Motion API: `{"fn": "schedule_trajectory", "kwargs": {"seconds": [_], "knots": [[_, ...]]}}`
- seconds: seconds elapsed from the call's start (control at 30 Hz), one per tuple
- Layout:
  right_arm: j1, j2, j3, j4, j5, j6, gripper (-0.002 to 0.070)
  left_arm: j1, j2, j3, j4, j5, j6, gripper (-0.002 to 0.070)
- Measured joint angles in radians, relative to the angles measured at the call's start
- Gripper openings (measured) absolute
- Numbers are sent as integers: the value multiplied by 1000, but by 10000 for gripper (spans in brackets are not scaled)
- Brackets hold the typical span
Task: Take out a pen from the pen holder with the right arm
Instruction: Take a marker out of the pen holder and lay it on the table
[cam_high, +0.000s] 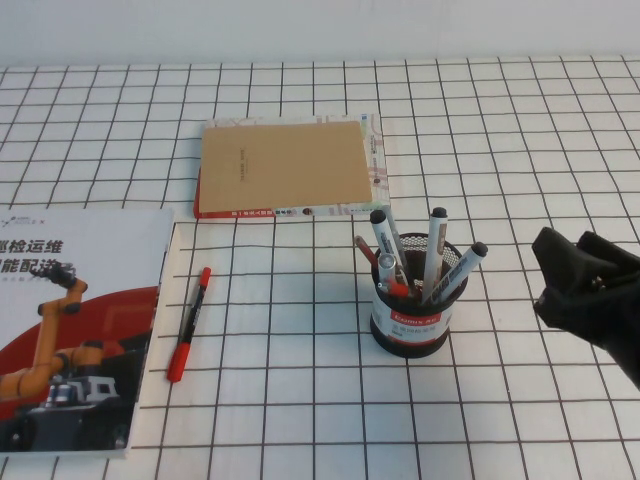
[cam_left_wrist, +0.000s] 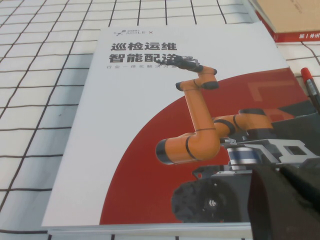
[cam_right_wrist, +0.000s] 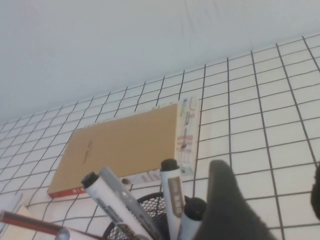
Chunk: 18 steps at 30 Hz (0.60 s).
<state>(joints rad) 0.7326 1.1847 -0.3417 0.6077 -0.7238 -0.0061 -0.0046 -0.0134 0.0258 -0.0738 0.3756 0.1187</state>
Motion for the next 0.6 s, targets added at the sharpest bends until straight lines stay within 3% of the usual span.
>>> {"fn": "schedule_trajectory", "kwargs": {"seconds": [0.33,0.6], "knots": [[0,201,89,-300,-356,243,353,0,0,0,0,0,0,-4],[0,341,98,-379,-403,270,360,0,0,0,0,0,0,-4]]}}
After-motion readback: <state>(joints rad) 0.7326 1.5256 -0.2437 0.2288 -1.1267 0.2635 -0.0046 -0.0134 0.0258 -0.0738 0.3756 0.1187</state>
